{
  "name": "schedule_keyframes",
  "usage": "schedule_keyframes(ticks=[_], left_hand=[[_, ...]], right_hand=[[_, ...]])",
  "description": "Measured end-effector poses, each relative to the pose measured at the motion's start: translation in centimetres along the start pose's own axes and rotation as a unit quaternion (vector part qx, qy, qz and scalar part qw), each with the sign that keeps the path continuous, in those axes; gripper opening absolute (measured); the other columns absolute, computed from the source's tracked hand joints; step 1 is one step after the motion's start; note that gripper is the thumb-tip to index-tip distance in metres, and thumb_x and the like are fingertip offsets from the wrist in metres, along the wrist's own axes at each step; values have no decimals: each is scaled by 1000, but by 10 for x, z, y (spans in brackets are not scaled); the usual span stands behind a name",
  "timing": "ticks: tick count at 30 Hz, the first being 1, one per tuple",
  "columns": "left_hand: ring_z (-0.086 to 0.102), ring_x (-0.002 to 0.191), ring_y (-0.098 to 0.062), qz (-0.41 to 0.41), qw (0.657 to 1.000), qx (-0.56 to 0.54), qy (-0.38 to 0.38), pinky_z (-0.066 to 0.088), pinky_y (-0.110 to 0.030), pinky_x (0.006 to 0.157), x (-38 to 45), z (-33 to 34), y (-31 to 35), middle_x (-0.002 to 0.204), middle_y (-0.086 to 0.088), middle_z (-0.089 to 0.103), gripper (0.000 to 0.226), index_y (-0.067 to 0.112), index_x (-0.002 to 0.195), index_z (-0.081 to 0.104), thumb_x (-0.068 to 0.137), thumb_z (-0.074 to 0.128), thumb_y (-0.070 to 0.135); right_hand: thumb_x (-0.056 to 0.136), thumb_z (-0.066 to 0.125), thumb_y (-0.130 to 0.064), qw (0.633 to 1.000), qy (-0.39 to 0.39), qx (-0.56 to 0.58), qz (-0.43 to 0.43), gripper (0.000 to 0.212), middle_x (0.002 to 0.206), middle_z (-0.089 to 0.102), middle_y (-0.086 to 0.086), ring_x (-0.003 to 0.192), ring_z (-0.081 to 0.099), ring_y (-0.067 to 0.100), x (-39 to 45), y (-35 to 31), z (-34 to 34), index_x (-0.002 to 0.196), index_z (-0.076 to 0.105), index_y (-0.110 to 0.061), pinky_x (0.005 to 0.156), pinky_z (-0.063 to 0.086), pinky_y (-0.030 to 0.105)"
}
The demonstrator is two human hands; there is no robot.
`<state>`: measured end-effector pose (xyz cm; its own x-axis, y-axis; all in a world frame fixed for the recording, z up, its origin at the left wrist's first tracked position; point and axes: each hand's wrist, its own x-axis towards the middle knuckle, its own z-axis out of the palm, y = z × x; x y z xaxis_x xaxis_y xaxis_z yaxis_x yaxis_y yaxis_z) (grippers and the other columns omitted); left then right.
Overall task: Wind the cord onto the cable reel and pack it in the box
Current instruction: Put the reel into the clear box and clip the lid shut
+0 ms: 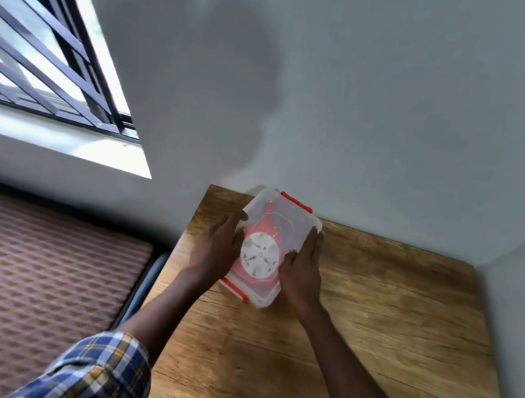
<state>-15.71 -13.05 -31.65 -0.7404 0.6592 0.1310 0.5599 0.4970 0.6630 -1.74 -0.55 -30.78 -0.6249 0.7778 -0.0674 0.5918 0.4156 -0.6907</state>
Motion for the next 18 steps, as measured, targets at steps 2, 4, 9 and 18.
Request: schedule_keyframes(ticks=[2,4,9,18], left_hand=[[72,100,-32,-31,999,-28,12,53,-37,73,1,-9,-16,121,-8,74,26,30,137,51,111,48,26],[71,102,-36,-73,995,-73,14,55,-42,78,2,-18,-30,123,-13,72,32,27,144,51,112,46,25],[68,105,-29,-104,987,-108,63,39,-29,75,8,-19,-39,130,-7,68,37,26,146,48,110,47,20],[70,82,-46,-70,993,-90,30,42,-38,64,36,-33,-67,101,-16,74,29,37,137,38,112,41,23]], right_hand=[[107,46,-28,1000,-6,-4,-19,75,173,0,5,118,63,29,14,-11,15,163,-4,-23,59,43,15],[107,47,-30,999,-7,-10,-46,74,173,4,4,137,50,31,30,-22,29,164,0,-21,81,53,27],[106,48,-22,998,-12,-3,-66,70,171,18,2,152,30,27,64,-37,47,164,8,-23,114,40,45],[107,46,-22,997,48,25,-59,66,168,27,2,144,43,31,73,-51,80,163,12,-27,103,50,46]])
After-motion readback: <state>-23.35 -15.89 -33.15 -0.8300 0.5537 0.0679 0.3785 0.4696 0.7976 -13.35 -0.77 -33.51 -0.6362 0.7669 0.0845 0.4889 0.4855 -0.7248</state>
